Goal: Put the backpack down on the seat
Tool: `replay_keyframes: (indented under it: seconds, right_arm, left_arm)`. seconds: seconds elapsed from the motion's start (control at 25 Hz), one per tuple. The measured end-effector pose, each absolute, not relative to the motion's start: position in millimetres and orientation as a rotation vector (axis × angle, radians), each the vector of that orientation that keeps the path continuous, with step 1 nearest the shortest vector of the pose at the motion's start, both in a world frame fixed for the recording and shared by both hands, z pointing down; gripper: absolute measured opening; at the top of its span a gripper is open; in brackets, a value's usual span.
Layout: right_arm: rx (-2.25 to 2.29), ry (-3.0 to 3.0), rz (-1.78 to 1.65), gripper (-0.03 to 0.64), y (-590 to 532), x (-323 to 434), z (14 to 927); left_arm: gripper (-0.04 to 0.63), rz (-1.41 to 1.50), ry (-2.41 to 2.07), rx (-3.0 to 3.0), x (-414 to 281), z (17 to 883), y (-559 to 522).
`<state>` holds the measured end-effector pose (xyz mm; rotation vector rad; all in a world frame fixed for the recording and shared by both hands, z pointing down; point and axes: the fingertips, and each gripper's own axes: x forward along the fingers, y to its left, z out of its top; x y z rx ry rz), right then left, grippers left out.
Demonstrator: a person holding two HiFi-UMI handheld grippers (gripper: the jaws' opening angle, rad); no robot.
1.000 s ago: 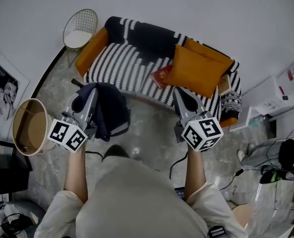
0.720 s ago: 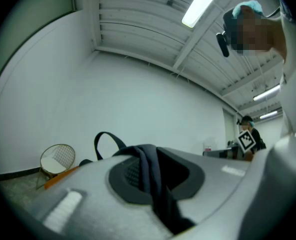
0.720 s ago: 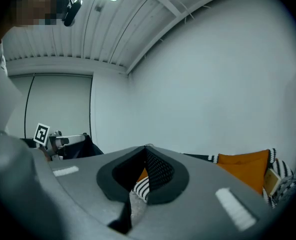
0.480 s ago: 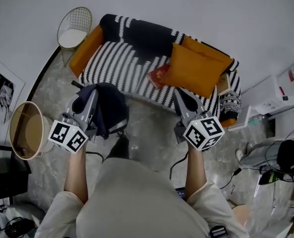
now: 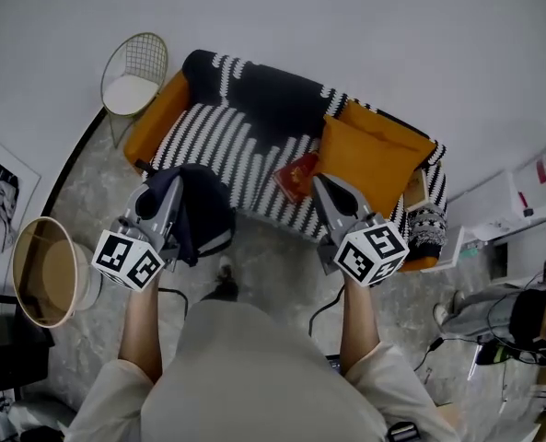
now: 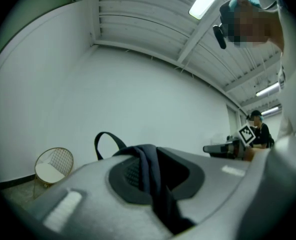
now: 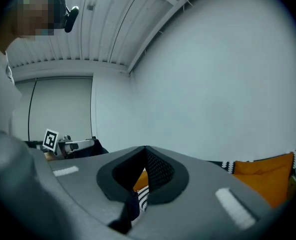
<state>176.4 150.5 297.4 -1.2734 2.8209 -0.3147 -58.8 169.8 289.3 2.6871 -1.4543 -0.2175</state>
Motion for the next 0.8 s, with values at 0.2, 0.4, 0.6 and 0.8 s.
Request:
replay_keyframes:
  seconds: [0.2, 0.4, 0.6, 0.8]
  right_arm:
    - [-1.252, 2.865, -0.307, 0.005, 89.5, 155.6, 294.2]
    - [-1.230, 2.916, -0.265, 0.005, 52.6, 134.3, 294.1]
    - [-1.216, 2.902, -0.256, 0.005, 20.5, 124.6, 290.0]
    - [-1.193, 2.890, -0.288, 0.005, -7.4, 118.3, 287.4]
  left_arm:
    - [0.034, -0.218, -1.447, 2.703, -67.2, 283.8, 107.0]
    - [0.034, -0.231, -1.463, 2.678, -83.6, 282.6, 65.5]
    - [0.034, -0.219, -1.477, 2.660, -93.5, 284.9, 30.8]
    - [0.034, -0.193, -1.475, 2.659, -98.6, 288.2, 0.1]
